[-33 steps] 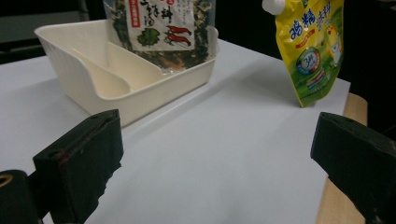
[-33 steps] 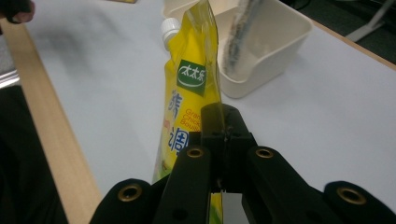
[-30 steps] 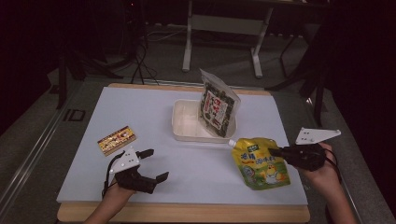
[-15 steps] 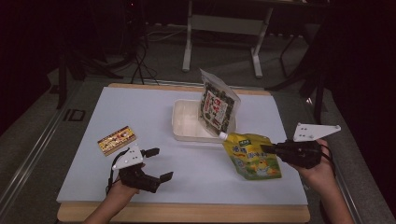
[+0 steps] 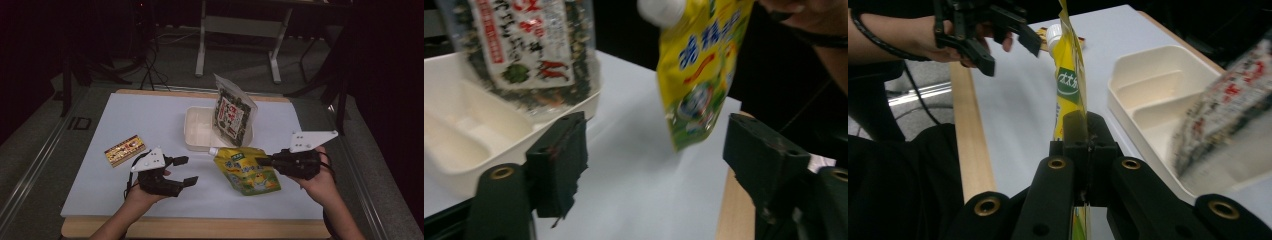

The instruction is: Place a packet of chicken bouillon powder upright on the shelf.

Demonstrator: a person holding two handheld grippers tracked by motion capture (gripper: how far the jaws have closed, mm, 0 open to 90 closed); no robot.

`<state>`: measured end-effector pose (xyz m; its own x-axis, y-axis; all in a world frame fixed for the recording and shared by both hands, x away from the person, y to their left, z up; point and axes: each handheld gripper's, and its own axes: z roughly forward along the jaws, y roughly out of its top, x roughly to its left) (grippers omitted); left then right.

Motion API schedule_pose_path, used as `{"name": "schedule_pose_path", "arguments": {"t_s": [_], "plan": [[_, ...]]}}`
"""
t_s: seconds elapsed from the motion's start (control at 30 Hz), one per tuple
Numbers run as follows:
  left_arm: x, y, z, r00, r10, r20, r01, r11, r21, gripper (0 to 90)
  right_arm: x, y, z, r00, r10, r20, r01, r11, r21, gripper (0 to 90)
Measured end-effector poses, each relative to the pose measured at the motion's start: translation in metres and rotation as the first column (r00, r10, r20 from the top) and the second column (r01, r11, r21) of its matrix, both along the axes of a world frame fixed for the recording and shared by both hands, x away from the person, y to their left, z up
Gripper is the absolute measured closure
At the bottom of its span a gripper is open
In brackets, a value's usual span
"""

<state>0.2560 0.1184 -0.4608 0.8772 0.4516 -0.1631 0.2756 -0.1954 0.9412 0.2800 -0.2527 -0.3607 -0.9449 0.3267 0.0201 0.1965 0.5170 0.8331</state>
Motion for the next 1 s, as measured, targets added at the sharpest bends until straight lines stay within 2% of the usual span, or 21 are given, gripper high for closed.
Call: {"name": "schedule_pose_path", "arguments": {"t_s": [0.27, 0.37, 0.43, 0.5, 0.63, 0.7, 0.73, 0.87, 1.0], "plan": [[0.008, -0.021, 0.002, 0.9987, -0.048, -0.018, 0.049, 0.9986, 0.018, 47.2, -0.001, 0.026, -0.009, 0.9975, 0.069, -0.016, -0.069, 0.998, 0.002, 90.0], [0.006, -0.027, 0.004, 0.9985, -0.055, -0.002, 0.055, 0.9979, 0.034, 55.2, -0.001, 0.031, -0.011, 0.9964, 0.082, -0.022, -0.082, 0.997, -0.002, 90.0], [0.006, -0.027, 0.004, 0.9985, -0.055, -0.002, 0.055, 0.9979, 0.034, 57.9, -0.001, 0.033, -0.011, 0.996, 0.086, -0.024, -0.087, 0.996, -0.002, 90.0], [0.006, -0.029, 0.008, 0.9988, -0.047, 0.01, 0.047, 0.9978, 0.048, 68.3, -0.001, 0.034, -0.012, 0.9953, 0.093, -0.029, -0.093, 0.996, 0.007, 90.0], [0.008, -0.025, 0.01, 0.9973, -0.073, -0.013, 0.073, 0.9969, 0.029, 78.8, -0.002, 0.032, -0.011, 0.9952, 0.095, -0.024, -0.094, 0.995, 0.015, 90.0], [0.007, -0.025, 0.012, 0.9962, -0.086, -0.01, 0.086, 0.9953, 0.043, 83.1, -0.002, 0.032, -0.01, 0.9959, 0.088, -0.02, -0.088, 0.996, 0.017, 90.0], [0.007, -0.025, 0.012, 0.9955, -0.094, -0.013, 0.094, 0.9948, 0.037, 86.2, -0.002, 0.031, -0.01, 0.996, 0.087, -0.018, -0.087, 0.996, 0.018, 90.0], [0.008, -0.022, 0.016, 0.9924, -0.123, -0.014, 0.123, 0.9919, 0.033, 87.6, -0.002, 0.029, -0.01, 0.9952, 0.095, -0.024, -0.094, 0.995, 0.035, 90.0], [0.007, -0.019, 0.024, 0.9888, -0.149, 0.0, 0.149, 0.9876, 0.049, 88.2, -0.002, 0.028, -0.01, 0.9948, 0.099, -0.026, -0.097, 0.994, 0.051, 89.9]]}}
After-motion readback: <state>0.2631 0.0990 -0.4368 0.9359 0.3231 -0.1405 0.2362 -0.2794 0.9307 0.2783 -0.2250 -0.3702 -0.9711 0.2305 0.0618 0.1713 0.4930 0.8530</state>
